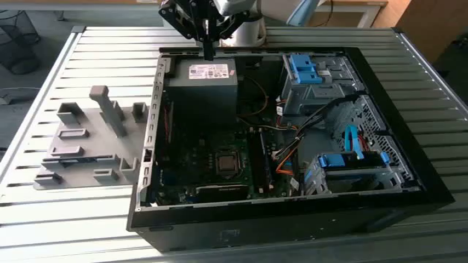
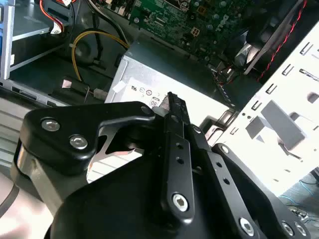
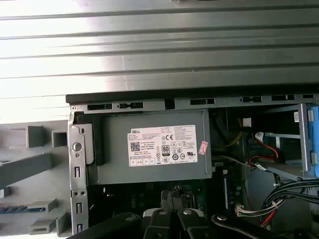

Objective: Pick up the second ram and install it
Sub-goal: 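Reach for the second ram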

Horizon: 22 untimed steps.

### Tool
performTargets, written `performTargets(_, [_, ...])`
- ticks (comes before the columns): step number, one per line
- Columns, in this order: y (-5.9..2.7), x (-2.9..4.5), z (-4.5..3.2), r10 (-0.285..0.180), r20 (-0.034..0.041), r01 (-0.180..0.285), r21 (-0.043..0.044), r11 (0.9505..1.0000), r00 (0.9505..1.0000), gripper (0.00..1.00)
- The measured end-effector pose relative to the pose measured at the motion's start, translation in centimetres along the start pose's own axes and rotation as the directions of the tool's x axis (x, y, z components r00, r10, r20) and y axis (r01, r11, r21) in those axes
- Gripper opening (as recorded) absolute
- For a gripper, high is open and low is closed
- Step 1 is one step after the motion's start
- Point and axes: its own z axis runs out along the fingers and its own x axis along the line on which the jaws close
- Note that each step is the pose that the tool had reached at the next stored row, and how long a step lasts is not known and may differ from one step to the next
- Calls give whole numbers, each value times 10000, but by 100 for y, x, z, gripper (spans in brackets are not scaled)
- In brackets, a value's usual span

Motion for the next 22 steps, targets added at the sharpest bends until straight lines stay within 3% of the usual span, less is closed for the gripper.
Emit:
performTargets(11, [0,1,0,0,0,0,0,10000,10000,10])
performTargets(13, [-5,69,-2,0,0,0,0,10000,10000,10])
performTargets(22, [-7,90,-2,0,0,0,0,10000,10000,10])
